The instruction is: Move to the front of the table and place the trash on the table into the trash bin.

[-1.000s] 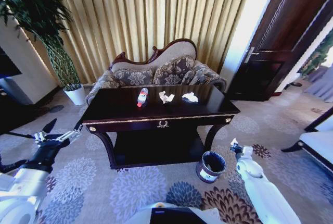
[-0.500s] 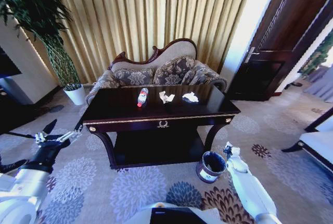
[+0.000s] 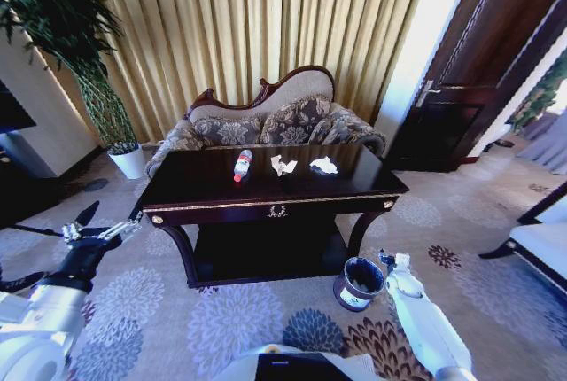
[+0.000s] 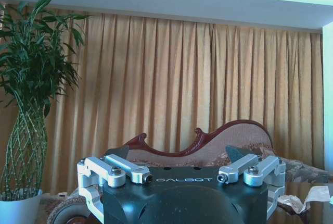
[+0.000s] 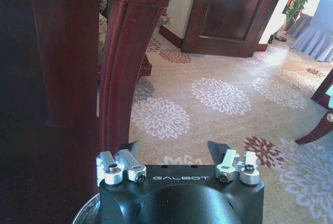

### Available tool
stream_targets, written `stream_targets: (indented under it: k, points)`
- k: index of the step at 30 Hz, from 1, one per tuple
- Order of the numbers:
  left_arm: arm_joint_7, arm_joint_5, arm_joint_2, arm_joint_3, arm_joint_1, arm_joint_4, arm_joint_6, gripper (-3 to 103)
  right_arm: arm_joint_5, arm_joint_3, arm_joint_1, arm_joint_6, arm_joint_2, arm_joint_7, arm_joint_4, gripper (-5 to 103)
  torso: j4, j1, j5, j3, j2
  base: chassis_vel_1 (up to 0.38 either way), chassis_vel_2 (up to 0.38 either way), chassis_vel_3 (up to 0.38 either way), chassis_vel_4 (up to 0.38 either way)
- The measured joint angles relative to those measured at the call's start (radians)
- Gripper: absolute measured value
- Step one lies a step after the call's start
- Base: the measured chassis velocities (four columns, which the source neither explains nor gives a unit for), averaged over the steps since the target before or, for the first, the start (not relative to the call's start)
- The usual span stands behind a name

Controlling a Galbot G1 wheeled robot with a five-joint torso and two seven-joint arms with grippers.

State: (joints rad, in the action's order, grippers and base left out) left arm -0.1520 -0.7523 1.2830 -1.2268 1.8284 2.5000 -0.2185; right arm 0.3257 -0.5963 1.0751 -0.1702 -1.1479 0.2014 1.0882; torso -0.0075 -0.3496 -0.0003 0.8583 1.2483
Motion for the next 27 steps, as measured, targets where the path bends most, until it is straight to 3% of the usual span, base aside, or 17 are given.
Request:
stream_targets:
  k: [5, 12, 16, 18, 20, 23, 27]
  points:
    - [-0.008, 0.000, 0.003, 0.000, 0.003, 0.000, 0.001, 100, 0.001, -0.005, 0.019, 0.000, -0.006, 0.000, 0.011, 96, 0.0000, 0.000, 0.0001, 0.000, 0.000, 0.000, 0.000, 0.000, 0.000]
    - [-0.009, 0.000, 0.003, 0.000, 0.003, 0.000, 0.001, 100, 0.031, -0.017, 0.059, -0.002, -0.002, 0.000, 0.081, 100, -0.0001, 0.000, 0.0004, 0.000, 0.000, 0.000, 0.000, 0.000, 0.000]
    - [-0.008, 0.000, 0.006, 0.002, 0.005, 0.000, 0.002, 100, 0.128, -0.047, 0.167, -0.050, 0.017, 0.002, 0.349, 100, -0.0001, 0.000, -0.0001, 0.000, 0.000, 0.000, 0.000, 0.000, 0.000]
    - [-0.008, 0.001, 0.005, 0.002, 0.006, 0.000, 0.002, 100, 0.132, -0.050, 0.177, -0.052, 0.019, 0.002, 0.376, 100, -0.0001, 0.000, -0.0002, 0.000, 0.000, 0.000, 0.000, 0.000, 0.000]
    - [-0.002, 0.003, 0.005, 0.003, 0.011, 0.000, 0.002, 100, 0.167, -0.075, 0.253, -0.058, 0.025, -0.004, 0.570, 100, 0.0003, 0.000, -0.0001, 0.000, 0.000, 0.000, 0.000, 0.000, 0.000]
    - [0.002, 0.003, 0.004, 0.003, 0.012, 0.000, 0.002, 100, 0.200, -0.084, 0.295, -0.060, 0.028, -0.009, 0.669, 100, -0.0001, 0.000, 0.0000, 0.000, 0.000, 0.000, 0.000, 0.000, 0.000]
    - [0.006, 0.003, 0.002, 0.000, 0.015, 0.000, 0.003, 100, 0.258, -0.100, 0.421, -0.086, 0.031, -0.010, 1.004, 100, 0.0000, 0.000, -0.0002, 0.000, 0.000, 0.000, 0.000, 0.000, 0.000]
